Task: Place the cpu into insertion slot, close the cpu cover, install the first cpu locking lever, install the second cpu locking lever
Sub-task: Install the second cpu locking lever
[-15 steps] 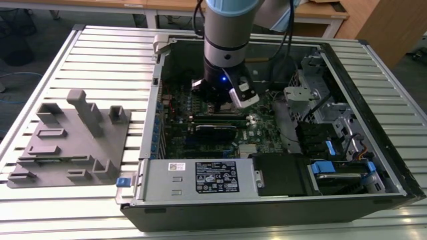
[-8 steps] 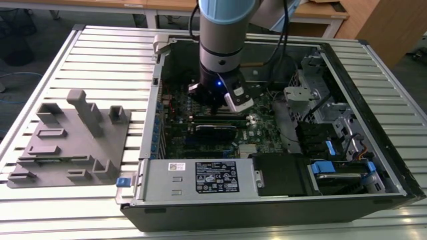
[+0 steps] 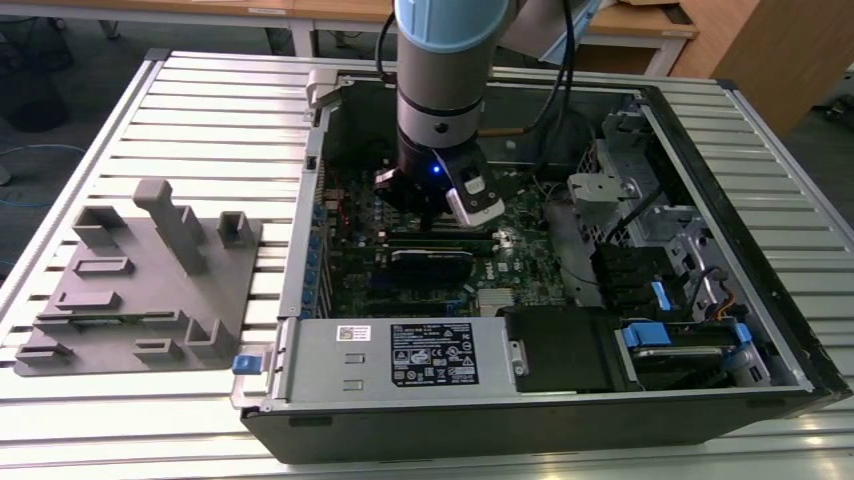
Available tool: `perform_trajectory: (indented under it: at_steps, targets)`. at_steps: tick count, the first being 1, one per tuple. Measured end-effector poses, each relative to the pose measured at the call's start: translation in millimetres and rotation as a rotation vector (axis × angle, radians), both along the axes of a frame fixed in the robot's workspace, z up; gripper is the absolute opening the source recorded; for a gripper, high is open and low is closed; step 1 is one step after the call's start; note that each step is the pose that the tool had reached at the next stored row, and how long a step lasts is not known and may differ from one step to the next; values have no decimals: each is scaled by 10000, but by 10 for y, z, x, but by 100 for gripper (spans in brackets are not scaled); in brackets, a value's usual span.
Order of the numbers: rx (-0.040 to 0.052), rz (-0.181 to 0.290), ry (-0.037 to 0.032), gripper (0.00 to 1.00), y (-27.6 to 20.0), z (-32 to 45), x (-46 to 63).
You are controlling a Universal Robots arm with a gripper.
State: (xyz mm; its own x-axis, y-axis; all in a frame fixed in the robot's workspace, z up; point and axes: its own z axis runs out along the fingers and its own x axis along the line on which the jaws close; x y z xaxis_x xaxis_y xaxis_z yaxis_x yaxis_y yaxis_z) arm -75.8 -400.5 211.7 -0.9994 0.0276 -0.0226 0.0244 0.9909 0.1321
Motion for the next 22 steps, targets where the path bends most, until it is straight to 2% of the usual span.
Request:
perform_trajectory:
  at_steps: [8, 15, 22]
  targets:
    - [36, -1, -1, 11, 0, -14, -24]
    - [60, 0, 0, 11, 0, -81, -84]
    - [156, 1, -1, 11, 7, -96, -85]
